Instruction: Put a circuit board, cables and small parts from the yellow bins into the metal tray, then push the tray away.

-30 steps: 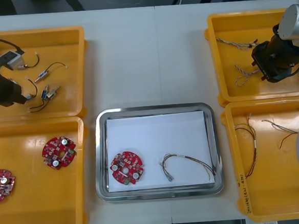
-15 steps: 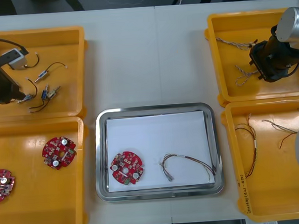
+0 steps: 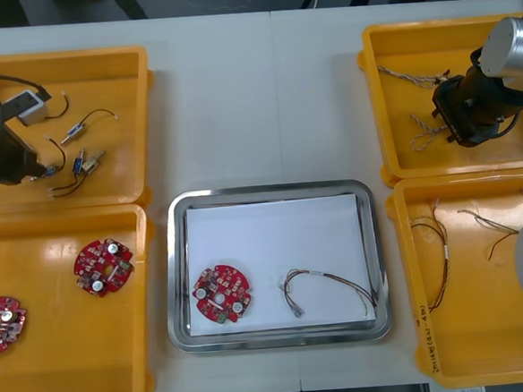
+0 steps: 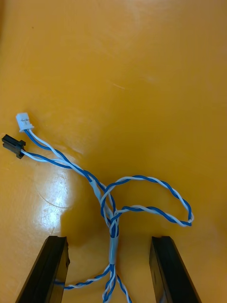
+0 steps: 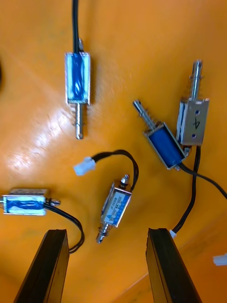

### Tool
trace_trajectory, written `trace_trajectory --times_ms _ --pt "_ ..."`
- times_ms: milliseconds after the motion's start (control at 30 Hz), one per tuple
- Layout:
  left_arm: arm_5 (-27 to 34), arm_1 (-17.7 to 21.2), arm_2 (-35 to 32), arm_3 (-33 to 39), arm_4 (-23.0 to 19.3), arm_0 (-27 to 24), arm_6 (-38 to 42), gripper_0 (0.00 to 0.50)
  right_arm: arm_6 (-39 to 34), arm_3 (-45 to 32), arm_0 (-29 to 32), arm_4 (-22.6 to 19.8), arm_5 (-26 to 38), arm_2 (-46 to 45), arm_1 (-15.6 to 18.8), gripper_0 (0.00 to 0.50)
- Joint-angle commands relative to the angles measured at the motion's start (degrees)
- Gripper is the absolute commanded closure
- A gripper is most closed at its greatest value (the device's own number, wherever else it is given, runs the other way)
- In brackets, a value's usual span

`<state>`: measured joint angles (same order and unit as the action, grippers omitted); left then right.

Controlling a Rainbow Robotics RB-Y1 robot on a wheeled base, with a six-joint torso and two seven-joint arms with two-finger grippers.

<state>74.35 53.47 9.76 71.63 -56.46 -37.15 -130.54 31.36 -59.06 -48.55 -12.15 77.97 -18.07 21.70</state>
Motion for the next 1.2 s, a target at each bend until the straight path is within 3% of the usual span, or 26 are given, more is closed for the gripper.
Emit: trace_trajectory --times_ms 33,333,467,767,800,833,867,967,1000,1200 --pt "-1.23 3.22 2.72 -1.05 -0.32 -2.05 -0.77 0.019 -1.04 1.67 0.12 -0.86 -0.28 1.72 -0.6 0.0" --pt "-2.9 3.13 6.94 -5.09 -1.29 -4.78 -0.42 0.019 -1.13 1.67 0.21 -0.77 0.6 1.72 -0.52 0.0" --pt "-2.9 3.22 8.17 -5.71 -1.38 -5.74 -0.25 0.019 -1.3 1.58 0.56 -0.86 0.69 1.72 -0.6 0.087" --pt "-3.34 3.13 11.33 -7.82 -1.99 -8.12 0.11 0.019 -1.39 1.67 1.09 -0.95 1.04 1.72 -0.6 0.095" --pt "-3.07 3.13 11.33 -7.9 -2.08 -8.29 0.11 0.019 -1.48 1.67 1.09 -0.95 1.3 1.72 -0.6 0.13" --pt "-2.9 3.13 11.51 -7.99 -2.08 -8.47 0.11 0.019 -1.48 1.67 1.09 -0.95 1.39 1.72 -0.6 0.208" --pt "-2.9 3.22 11.95 -8.08 -2.08 -8.82 0.19 0.02 -1.48 1.67 1.09 -1.04 1.39 1.72 -0.6 0.355" --pt "-2.9 3.13 13.88 -9.22 -2.34 -10.23 0.37 0.02 -1.57 1.58 1.09 -1.04 1.3 1.72 -0.6 0.476" --pt "-2.9 3.13 14.32 -9.75 -2.52 -10.58 0.37 0.02 -1.57 1.67 1.09 -1.04 1.39 1.72 -0.6 0.5" --pt "-3.78 3.13 16.08 -10.72 -2.87 -11.37 0.63 0.019 -1.04 1.58 0.83 -0.86 2.18 1.72 -0.52 0.5"
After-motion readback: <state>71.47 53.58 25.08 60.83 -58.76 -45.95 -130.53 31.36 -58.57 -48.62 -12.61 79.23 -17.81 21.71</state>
